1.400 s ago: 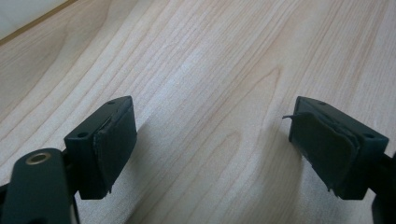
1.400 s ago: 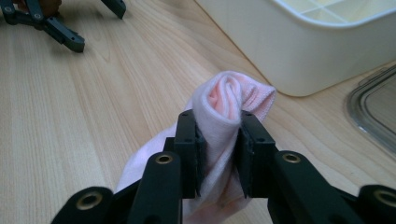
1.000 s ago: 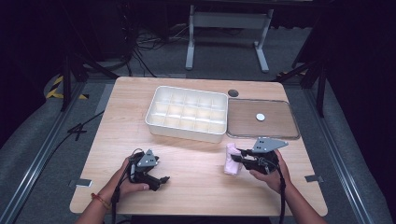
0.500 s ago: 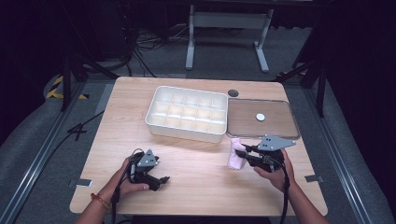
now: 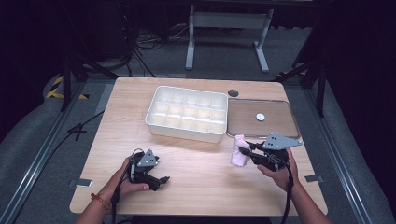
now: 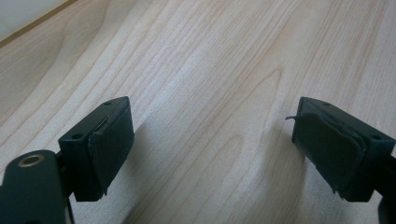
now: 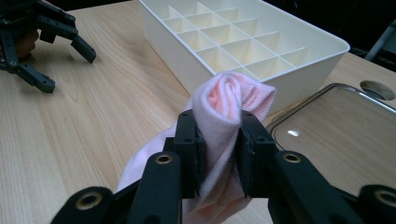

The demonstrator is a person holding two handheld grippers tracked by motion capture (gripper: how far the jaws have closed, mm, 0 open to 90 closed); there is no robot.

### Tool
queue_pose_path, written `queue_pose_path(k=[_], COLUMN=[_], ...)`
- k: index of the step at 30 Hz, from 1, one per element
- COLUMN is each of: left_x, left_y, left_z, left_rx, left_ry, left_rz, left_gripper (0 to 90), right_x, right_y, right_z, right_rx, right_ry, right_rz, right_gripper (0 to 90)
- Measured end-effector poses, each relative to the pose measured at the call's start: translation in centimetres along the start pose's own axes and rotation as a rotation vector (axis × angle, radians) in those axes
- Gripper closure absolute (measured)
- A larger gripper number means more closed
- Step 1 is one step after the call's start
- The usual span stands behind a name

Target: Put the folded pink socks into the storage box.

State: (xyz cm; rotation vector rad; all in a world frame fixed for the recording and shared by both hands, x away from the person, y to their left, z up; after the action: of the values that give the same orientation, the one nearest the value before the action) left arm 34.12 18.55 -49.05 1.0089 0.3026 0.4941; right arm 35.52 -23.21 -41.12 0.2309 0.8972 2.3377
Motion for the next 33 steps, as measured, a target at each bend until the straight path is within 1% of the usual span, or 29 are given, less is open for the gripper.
queue_pose_path(k=[3, 5, 11, 12, 15, 22, 24, 25, 28, 31, 33], left_x=[0.0, 0.1, 0.1, 0.1, 0.1, 0.1, 0.1, 0.1, 0.1, 0.1, 0.1], left_y=[0.0, -0.1, -0.1, -0.1, -0.1, -0.2, -0.2, -0.2, -0.2, -0.2, -0.2], left_z=[0.0, 0.1, 0.2, 0.2, 0.2, 0.3, 0.3, 0.3, 0.3, 0.3, 0.3], left_rx=[0.0, 0.0, 0.002, 0.002, 0.001, 0.003, 0.005, 0.005, 0.005, 0.005, 0.006], left_ry=[0.0, -0.009, -0.009, -0.008, -0.009, -0.006, -0.005, -0.004, -0.005, -0.006, -0.006], left_rz=[-0.001, 0.0, 0.003, 0.003, 0.002, 0.002, 0.0, 0.001, 0.001, 0.001, 0.0], left_gripper=[12.7, 12.3, 11.8, 11.8, 11.8, 10.9, 10.9, 10.8, 10.7, 10.6, 10.6], right_x=[-0.1, -0.2, -0.5, -0.5, -0.6, -1.1, -1.3, -1.5, -1.7, -1.6, -1.6], right_y=[0.3, 0.6, 1.4, 1.3, 1.1, 1.1, 1.2, 1.2, 1.0, 1.0, 1.0], right_z=[0.0, 0.1, 0.5, 0.6, 1.1, 2.2, 2.5, 2.8, 3.3, 3.6, 4.0], right_rx=[-0.007, -0.016, -0.042, -0.042, -0.041, -0.066, -0.075, -0.078, -0.074, -0.079, -0.086], right_ry=[0.0, -0.001, 0.008, 0.005, 0.021, 0.037, 0.03, 0.039, 0.045, 0.044, 0.058], right_rz=[-0.01, -0.016, -0.035, -0.034, -0.047, -0.06, -0.051, -0.057, -0.053, -0.049, -0.053], right_gripper=[72.2, 72.1, 72.0, 72.0, 71.8, 71.8, 71.7, 71.7, 71.4, 71.4, 71.3])
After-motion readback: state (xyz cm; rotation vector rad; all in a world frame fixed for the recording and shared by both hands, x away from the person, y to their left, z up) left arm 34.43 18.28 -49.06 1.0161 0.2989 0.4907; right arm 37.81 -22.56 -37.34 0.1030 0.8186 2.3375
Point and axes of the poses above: each handheld gripper's, and its own axes: y roughly backward along the jaws, z roughly out of its top, x roughly to its left, the point moved 1 cm from there along -y, roughly forward along the jaws, and after that the axes turned 13 degrees about x, right-handed, at the moved point
